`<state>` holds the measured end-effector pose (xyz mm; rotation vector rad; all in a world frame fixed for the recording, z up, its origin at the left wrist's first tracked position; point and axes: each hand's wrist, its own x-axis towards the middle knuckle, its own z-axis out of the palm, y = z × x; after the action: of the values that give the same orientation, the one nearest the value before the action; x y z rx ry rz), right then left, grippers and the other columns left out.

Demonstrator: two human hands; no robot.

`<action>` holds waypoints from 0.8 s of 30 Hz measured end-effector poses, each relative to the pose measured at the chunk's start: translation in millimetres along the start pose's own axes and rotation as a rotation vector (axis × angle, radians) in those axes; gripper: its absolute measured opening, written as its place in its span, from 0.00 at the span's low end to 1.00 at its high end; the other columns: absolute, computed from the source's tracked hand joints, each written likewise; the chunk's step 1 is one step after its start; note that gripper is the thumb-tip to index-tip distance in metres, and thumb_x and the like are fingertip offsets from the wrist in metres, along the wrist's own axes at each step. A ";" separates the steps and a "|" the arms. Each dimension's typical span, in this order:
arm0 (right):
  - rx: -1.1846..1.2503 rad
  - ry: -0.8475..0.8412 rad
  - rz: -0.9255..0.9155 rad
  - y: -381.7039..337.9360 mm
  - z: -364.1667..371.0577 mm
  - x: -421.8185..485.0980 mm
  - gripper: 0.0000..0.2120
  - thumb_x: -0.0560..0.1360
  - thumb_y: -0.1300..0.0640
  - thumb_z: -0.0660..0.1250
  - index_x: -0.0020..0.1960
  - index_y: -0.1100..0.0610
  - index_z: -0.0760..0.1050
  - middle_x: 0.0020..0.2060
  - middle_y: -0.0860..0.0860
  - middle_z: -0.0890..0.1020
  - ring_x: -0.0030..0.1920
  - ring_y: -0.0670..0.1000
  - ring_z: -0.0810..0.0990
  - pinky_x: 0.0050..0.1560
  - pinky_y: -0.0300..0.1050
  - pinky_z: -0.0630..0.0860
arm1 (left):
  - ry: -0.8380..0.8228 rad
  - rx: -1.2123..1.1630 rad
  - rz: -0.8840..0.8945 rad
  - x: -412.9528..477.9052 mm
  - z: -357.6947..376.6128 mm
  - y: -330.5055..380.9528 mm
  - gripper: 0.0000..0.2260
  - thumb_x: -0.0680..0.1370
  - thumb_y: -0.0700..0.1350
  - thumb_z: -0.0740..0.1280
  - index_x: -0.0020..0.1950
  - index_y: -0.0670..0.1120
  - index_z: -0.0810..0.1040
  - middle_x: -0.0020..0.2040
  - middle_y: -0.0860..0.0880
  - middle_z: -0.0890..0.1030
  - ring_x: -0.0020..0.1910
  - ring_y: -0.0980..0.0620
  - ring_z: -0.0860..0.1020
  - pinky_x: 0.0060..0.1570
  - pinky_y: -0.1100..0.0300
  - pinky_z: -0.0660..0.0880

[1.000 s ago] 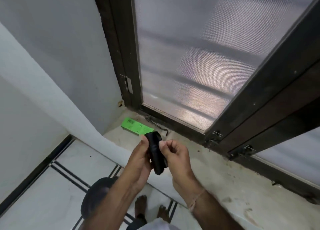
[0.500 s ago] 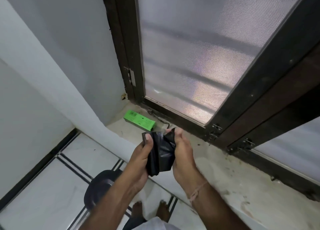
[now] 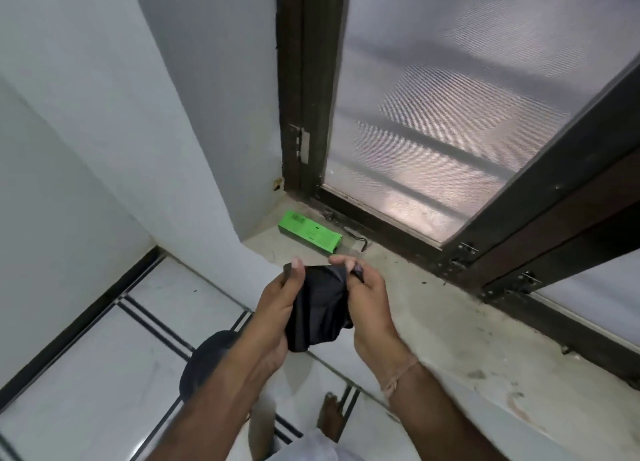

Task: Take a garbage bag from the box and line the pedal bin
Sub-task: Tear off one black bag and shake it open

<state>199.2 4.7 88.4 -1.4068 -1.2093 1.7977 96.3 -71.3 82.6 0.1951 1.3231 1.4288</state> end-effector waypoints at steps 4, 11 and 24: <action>-0.145 -0.108 -0.160 7.5 12.5 -11.3 0.13 0.78 0.47 0.72 0.49 0.57 0.84 0.41 0.46 0.86 0.44 0.45 0.85 0.41 0.37 0.78 | 0.025 -0.019 0.002 -0.3 -25.2 2.3 0.22 0.81 0.59 0.65 0.56 0.40 0.81 0.53 0.37 0.87 0.49 0.43 0.87 0.46 0.51 0.84; -0.054 0.120 -0.068 22.1 35.5 -14.2 0.12 0.85 0.55 0.63 0.51 0.64 0.79 0.42 0.54 0.83 0.43 0.51 0.79 0.44 0.46 0.78 | -0.014 -0.018 -0.023 -9.2 -57.8 7.3 0.25 0.81 0.62 0.63 0.63 0.43 0.83 0.56 0.42 0.88 0.57 0.43 0.86 0.58 0.49 0.80; -0.124 0.063 -0.169 39.5 56.2 -46.9 0.09 0.83 0.57 0.66 0.49 0.63 0.76 0.40 0.59 0.81 0.43 0.54 0.79 0.46 0.51 0.78 | -0.099 0.045 0.001 -32.9 -89.1 15.2 0.30 0.82 0.64 0.58 0.66 0.41 0.81 0.59 0.38 0.86 0.61 0.38 0.84 0.66 0.39 0.77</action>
<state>164.0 -69.8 77.1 -1.3732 -1.3830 1.5770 34.6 -145.1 79.8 0.2926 1.2751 1.3741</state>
